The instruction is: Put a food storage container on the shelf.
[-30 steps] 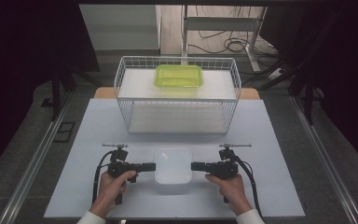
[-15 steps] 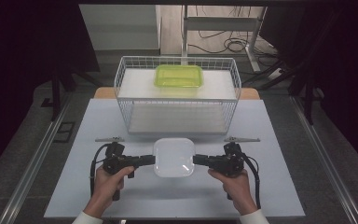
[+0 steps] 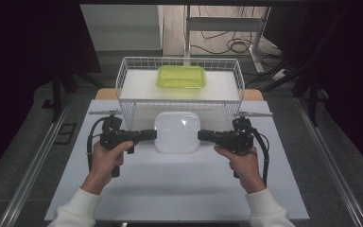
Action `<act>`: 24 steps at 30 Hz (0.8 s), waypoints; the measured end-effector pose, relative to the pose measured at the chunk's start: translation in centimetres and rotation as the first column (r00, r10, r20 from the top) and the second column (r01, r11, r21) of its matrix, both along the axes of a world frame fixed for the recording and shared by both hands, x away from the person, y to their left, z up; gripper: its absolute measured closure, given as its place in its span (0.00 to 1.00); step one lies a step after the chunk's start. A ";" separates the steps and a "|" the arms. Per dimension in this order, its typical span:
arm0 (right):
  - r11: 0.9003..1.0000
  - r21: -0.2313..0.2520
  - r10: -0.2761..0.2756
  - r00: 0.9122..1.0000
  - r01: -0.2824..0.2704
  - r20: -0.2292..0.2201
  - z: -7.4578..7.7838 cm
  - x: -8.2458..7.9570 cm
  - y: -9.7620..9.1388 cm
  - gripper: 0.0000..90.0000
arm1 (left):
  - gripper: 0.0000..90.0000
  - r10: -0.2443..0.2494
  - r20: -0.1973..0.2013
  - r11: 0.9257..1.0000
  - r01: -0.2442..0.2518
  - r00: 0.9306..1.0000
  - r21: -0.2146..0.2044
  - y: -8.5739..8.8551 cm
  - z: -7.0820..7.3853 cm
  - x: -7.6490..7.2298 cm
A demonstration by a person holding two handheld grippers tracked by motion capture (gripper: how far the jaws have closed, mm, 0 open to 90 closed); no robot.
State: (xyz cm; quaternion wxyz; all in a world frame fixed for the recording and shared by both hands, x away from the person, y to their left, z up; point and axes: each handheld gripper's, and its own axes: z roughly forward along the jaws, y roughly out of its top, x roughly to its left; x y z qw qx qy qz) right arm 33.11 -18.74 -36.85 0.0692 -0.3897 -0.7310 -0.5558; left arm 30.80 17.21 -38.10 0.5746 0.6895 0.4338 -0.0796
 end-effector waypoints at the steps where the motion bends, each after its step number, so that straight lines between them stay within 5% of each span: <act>1: 1.000 0.003 -0.002 1.000 0.002 0.008 0.3 0.2 0.0 0.88 | 0.89 -0.001 0.004 1.000 0.001 1.000 -0.002 0.0 0.6 0.3; 15: 1.000 0.010 0.003 0.995 -0.004 0.100 6.8 3.1 0.2 0.88 | 0.89 0.001 0.085 1.000 -0.001 0.996 -0.007 0.3 6.7 3.3; 24: 1.000 0.024 -0.008 0.995 0.006 0.100 9.6 6.7 0.2 0.88 | 0.89 -0.002 0.091 1.000 0.003 0.996 -0.008 0.4 9.8 6.9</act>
